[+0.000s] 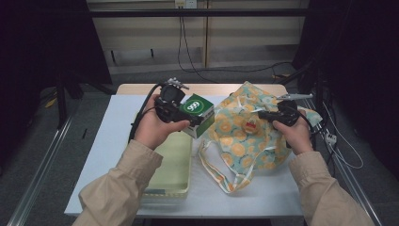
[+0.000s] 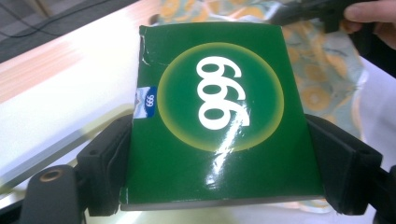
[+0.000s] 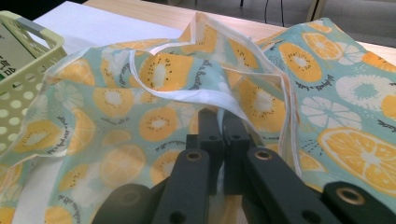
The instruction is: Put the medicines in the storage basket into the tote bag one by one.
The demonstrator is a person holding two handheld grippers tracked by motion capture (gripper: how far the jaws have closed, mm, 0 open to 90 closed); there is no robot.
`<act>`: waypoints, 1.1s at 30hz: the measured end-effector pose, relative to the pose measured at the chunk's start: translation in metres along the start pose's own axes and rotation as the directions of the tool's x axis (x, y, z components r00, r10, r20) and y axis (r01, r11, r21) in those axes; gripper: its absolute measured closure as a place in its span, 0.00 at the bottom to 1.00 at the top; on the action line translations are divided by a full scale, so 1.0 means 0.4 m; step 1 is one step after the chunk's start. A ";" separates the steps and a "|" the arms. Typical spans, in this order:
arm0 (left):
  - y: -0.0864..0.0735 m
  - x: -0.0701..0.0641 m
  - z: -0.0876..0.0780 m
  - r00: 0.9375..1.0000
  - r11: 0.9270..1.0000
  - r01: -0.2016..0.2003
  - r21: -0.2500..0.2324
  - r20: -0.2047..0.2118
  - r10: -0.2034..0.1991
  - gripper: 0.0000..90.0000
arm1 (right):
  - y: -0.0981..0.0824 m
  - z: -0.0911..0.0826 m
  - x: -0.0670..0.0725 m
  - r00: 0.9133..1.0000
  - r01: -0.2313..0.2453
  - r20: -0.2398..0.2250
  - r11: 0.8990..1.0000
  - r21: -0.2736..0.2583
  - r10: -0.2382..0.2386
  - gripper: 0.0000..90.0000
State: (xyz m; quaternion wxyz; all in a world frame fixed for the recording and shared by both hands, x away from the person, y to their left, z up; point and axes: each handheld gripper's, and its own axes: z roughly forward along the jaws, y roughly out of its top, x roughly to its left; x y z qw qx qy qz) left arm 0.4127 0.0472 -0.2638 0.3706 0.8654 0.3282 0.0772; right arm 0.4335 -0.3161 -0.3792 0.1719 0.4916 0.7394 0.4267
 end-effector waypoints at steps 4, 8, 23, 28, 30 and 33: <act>0.017 -0.033 0.039 1.000 1.000 -0.015 -0.002 0.027 0.015 0.19 | 0.002 -0.002 0.001 1.000 0.003 -0.004 1.000 -0.005 -0.003 1.00; 0.030 -0.065 0.079 0.998 0.999 -0.035 -0.001 0.056 0.035 0.19 | 0.001 -0.003 -0.001 1.000 -0.003 -0.008 1.000 -0.010 0.003 1.00; 0.033 -0.149 0.254 0.989 0.997 -0.072 0.042 0.131 0.066 0.19 | 0.004 -0.019 -0.006 1.000 -0.012 -0.010 1.000 -0.029 0.012 1.00; 0.023 -0.164 0.307 0.988 0.994 -0.089 0.067 0.135 0.079 0.19 | 0.005 -0.020 -0.004 1.000 -0.014 -0.015 0.999 -0.033 0.013 1.00; 0.019 -0.165 0.325 0.989 0.994 -0.086 0.072 0.127 0.076 0.19 | 0.005 -0.018 -0.003 1.000 -0.011 -0.017 0.999 -0.033 0.011 1.00; 0.014 -0.167 0.347 0.989 0.996 -0.066 0.067 0.135 0.056 0.19 | 0.006 -0.017 -0.002 1.000 -0.012 -0.017 0.999 -0.030 0.012 1.00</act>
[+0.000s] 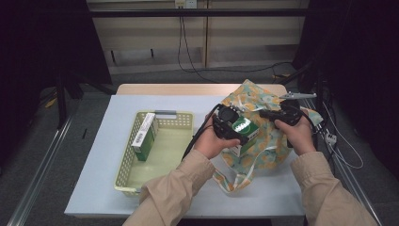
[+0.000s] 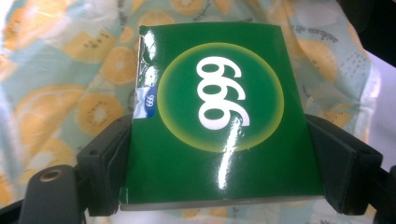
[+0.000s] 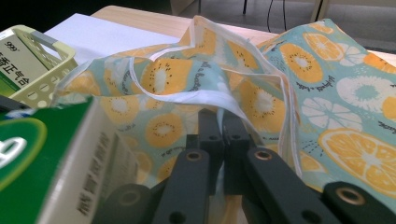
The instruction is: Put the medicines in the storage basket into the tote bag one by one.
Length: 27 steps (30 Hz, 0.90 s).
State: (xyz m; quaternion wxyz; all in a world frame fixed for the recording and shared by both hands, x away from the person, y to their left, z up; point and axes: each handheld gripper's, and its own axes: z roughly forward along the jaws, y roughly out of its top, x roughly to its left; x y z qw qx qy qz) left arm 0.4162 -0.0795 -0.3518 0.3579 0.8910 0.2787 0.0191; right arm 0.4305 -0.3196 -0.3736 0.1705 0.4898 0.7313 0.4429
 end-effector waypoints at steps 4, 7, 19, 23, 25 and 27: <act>-0.001 -0.006 0.025 1.000 1.000 0.004 0.008 0.004 -0.004 0.19 | 0.002 0.000 -0.002 1.000 -0.001 0.001 1.000 0.001 0.001 1.00; 0.001 -0.015 0.044 1.000 1.000 -0.003 0.017 0.004 0.003 0.19 | 0.002 -0.001 -0.004 1.000 0.001 0.002 1.000 -0.001 -0.001 1.00; 0.001 -0.007 0.126 0.999 0.999 -0.005 0.041 -0.047 0.007 0.19 | 0.010 -0.013 -0.003 1.000 -0.010 -0.001 1.000 -0.015 0.010 1.00; 0.000 0.003 0.155 0.998 1.000 0.019 0.017 -0.052 -0.018 0.19 | 0.008 -0.018 -0.008 1.000 -0.010 0.000 1.000 -0.019 0.010 1.00; 0.007 0.003 0.163 0.998 1.000 0.020 0.013 -0.062 -0.019 0.19 | 0.007 -0.020 -0.010 1.000 -0.016 0.002 1.000 -0.022 0.016 1.00; 0.017 0.003 0.177 0.997 1.000 0.020 -0.002 -0.071 -0.020 0.18 | 0.006 -0.021 -0.013 1.000 -0.014 0.003 1.000 -0.020 0.015 1.00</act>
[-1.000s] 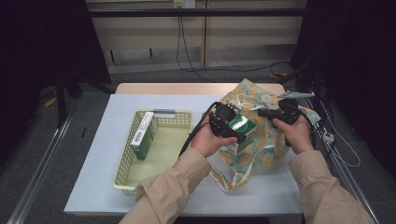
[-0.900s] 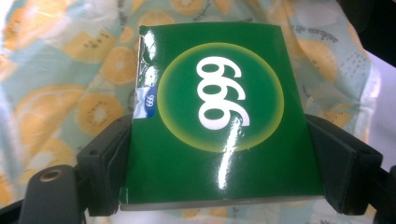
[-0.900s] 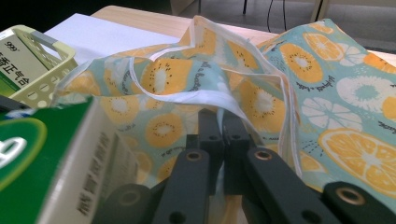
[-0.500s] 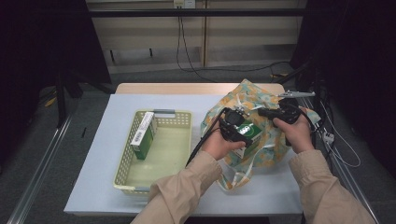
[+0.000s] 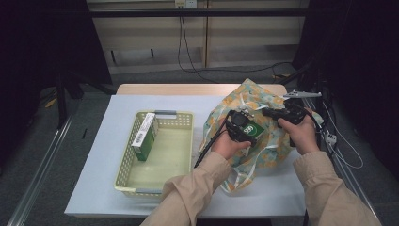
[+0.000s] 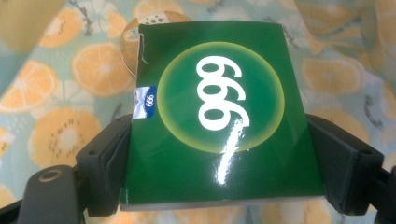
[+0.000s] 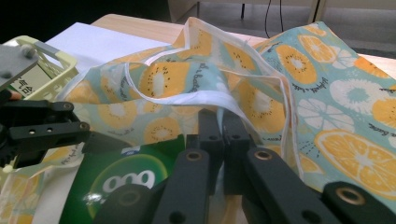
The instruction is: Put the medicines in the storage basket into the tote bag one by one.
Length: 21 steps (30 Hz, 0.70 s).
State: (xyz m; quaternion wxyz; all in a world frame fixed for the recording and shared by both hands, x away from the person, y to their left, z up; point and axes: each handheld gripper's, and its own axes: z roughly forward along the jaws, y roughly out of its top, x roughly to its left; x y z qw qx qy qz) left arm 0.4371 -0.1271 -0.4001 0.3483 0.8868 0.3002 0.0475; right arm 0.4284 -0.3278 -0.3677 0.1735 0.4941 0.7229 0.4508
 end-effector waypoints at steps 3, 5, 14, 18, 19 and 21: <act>0.006 0.007 0.017 1.000 1.000 -0.002 -0.030 0.000 0.002 0.18 | 0.000 -0.003 -0.002 1.000 -0.003 0.000 1.000 0.000 0.003 1.00; 0.009 0.013 0.023 1.000 0.999 -0.004 -0.042 -0.008 0.003 0.18 | 0.000 -0.004 -0.003 1.000 -0.004 -0.001 1.000 0.000 0.004 1.00; 0.042 0.032 0.065 0.997 0.996 -0.003 -0.087 -0.082 -0.004 0.18 | -0.005 -0.002 -0.012 1.000 -0.017 -0.001 1.000 0.002 0.017 1.00; 0.059 0.044 0.087 0.996 0.994 -0.014 -0.112 -0.087 0.004 0.18 | -0.003 -0.001 -0.009 1.000 -0.018 0.006 1.000 0.010 0.018 1.00; 0.061 0.045 0.090 0.995 0.993 -0.007 -0.120 -0.096 -0.004 0.18 | -0.002 0.000 -0.008 1.000 -0.019 0.004 1.000 0.009 0.019 1.00; 0.060 0.048 0.091 0.996 0.992 -0.007 -0.127 -0.093 -0.005 0.17 | -0.002 0.002 -0.005 1.000 -0.013 0.003 1.000 0.016 0.013 1.00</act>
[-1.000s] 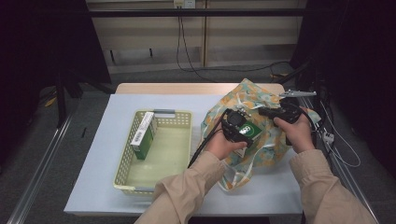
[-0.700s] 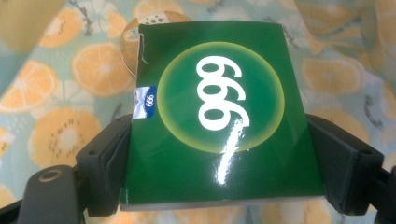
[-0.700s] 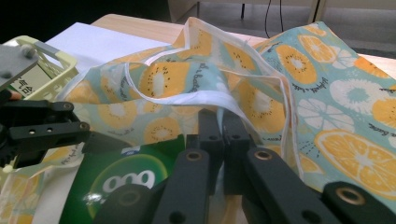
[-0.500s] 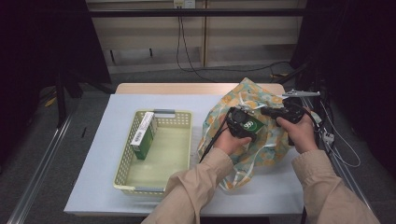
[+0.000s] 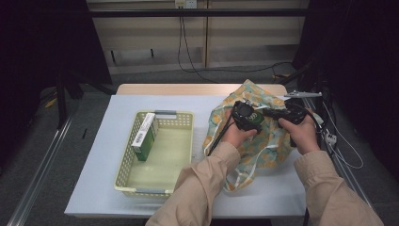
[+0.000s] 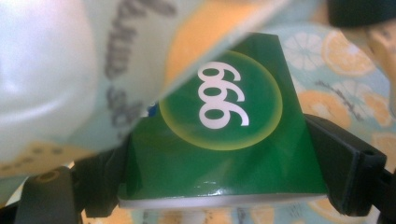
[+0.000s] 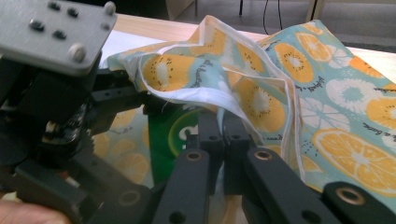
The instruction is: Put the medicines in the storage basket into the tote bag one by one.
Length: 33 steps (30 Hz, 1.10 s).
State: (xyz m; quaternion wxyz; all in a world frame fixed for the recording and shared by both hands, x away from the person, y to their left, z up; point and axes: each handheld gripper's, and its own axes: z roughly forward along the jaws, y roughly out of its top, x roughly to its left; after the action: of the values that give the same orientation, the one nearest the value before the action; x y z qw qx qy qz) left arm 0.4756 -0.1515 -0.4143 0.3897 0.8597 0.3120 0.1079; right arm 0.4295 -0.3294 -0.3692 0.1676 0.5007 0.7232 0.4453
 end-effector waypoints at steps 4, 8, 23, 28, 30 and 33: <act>-0.004 0.002 -0.020 1.000 1.000 -0.002 0.021 0.020 0.002 0.15 | -0.001 0.001 -0.004 1.000 -0.004 0.004 1.000 0.001 0.004 1.00; -0.013 0.003 -0.062 0.999 0.999 0.010 0.049 0.049 -0.012 0.12 | -0.003 0.007 -0.005 1.000 -0.003 0.007 1.000 0.003 0.003 1.00; -0.031 0.014 -0.283 0.993 0.999 -0.038 0.027 0.114 0.034 0.12 | -0.003 0.012 0.024 1.000 0.010 0.017 1.000 0.007 -0.010 1.00; -0.033 0.009 -0.325 0.990 0.999 -0.028 0.025 0.137 0.025 0.11 | -0.005 0.014 0.029 1.000 0.016 0.013 1.000 0.011 -0.017 1.00; -0.030 0.003 -0.329 0.990 1.000 -0.016 0.016 0.138 0.014 0.12 | -0.006 0.015 0.029 1.000 0.016 0.014 1.000 0.011 -0.016 1.00; -0.024 -0.011 -0.329 0.990 1.000 -0.002 0.012 0.142 0.000 0.12 | -0.005 0.015 0.029 1.000 0.017 0.014 1.000 0.009 -0.017 1.00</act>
State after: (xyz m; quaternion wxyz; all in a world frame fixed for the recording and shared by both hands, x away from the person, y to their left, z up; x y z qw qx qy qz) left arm 0.4112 -0.0701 -0.3324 0.4060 0.8676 0.2836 0.0446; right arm 0.4272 -0.3165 -0.3718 0.1742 0.4981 0.7283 0.4372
